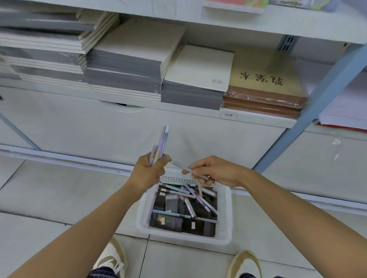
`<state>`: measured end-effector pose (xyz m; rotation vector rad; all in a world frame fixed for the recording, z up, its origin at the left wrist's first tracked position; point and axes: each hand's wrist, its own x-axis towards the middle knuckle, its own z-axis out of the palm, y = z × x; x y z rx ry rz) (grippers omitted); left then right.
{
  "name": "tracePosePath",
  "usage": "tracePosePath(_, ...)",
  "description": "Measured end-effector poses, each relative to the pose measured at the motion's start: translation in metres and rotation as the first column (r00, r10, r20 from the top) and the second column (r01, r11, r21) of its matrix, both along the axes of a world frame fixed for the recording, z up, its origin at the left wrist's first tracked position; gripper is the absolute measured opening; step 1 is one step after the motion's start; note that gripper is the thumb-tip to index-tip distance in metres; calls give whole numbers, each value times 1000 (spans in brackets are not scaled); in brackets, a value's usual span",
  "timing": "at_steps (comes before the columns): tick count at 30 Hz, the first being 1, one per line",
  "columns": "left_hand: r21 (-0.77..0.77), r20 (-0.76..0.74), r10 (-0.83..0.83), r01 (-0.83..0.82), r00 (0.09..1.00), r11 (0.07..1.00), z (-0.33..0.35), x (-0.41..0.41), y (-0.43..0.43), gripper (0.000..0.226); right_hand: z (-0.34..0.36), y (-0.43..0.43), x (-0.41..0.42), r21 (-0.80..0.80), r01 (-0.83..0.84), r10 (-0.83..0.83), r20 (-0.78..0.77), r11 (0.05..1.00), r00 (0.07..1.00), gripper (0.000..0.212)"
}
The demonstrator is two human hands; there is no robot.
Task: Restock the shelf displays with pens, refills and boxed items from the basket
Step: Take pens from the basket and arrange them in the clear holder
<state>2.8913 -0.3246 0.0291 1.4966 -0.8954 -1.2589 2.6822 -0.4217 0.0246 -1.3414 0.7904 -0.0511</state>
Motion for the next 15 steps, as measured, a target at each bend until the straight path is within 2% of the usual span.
tracePosePath(2,-14,15,-2,2,1000,1000,11,-2,-4,16,16,2,4,-50,1,-1,4,999,1000,23)
tracePosePath(5,-8,159,-37,39,987,999,25,2,-6,18,48,5,6,-126,-6,8,16,992,1000,24)
tracePosePath(7,-25,197,-28,34,980,999,37,6,-6,24,72,5,4,-141,-4,13,62,990,998,28)
tracePosePath(11,-89,88,68,-60,994,994,70,13,-6,26,126,8,1,-102,161,-117,343,982,932,26)
tracePosePath(15,-186,63,44,-31,997,982,120,12,-10,30,176,17,10,-264,423,-212,574,867,791,14)
